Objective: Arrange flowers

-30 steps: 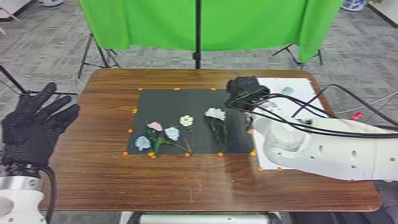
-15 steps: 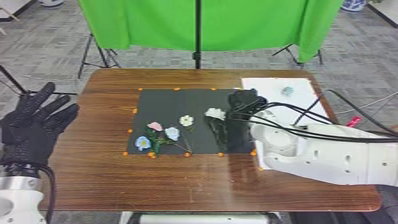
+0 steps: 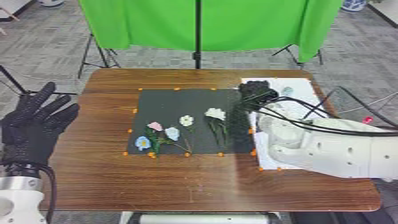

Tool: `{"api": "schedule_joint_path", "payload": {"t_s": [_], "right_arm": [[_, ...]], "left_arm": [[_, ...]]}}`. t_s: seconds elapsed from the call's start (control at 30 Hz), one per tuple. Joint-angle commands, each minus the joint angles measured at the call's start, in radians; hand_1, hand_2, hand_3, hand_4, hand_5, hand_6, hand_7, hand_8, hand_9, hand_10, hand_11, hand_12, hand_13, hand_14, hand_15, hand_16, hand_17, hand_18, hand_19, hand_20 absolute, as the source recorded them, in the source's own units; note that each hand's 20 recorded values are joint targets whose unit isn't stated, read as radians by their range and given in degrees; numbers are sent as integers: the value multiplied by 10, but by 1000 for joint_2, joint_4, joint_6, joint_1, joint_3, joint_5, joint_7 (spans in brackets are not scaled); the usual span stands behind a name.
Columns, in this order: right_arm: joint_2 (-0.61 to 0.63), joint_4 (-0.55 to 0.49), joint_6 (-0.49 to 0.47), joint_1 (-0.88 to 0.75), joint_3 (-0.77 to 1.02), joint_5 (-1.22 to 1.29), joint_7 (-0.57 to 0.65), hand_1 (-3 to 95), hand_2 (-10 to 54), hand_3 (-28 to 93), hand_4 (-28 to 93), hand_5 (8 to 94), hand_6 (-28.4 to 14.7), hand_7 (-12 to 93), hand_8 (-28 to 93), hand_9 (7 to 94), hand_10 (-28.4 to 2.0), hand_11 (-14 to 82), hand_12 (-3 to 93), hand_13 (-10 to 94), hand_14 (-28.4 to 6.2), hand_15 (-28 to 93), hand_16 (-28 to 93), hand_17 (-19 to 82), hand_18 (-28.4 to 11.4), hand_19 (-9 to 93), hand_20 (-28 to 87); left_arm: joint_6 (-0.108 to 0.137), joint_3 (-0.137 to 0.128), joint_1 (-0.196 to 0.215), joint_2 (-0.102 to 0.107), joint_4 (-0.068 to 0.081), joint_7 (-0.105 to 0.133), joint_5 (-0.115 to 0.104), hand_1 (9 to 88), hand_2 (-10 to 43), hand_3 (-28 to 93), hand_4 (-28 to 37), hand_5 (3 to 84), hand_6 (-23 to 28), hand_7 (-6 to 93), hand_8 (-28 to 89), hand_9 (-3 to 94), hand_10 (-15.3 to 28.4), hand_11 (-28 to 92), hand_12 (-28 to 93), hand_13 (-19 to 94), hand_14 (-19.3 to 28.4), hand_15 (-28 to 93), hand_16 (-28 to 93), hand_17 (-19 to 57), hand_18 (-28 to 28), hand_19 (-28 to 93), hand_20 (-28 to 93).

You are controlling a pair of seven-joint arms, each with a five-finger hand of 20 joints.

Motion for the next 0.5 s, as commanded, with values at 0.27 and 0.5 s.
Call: {"api": "schedule_joint_path", "payload": {"t_s": [0.27, 0.5], "right_arm": [[67, 201, -336, -93, 320, 142, -12, 253, -58, 839, -266, 397, -34, 133, -112, 414, -165, 97, 136, 586, -109, 742, 102, 304, -202, 907, 144], [68, 245, -406, -127, 364, 179, -16, 248, -54, 831, -266, 384, -27, 130, -111, 387, -167, 77, 138, 578, -115, 747, 90, 295, -208, 907, 138]], "left_arm": [[6, 20, 13, -12, -2, 18, -3, 208, 80, 767, -282, 321, 75, 107, -79, 293, 187, 256, 116, 223, 266, 524, -95, -85, 271, 600, 61], [8, 14, 30, -28, -5, 14, -1, 208, 80, 767, -282, 320, 75, 107, -79, 293, 187, 256, 116, 223, 266, 524, -96, -86, 271, 599, 61]]}}
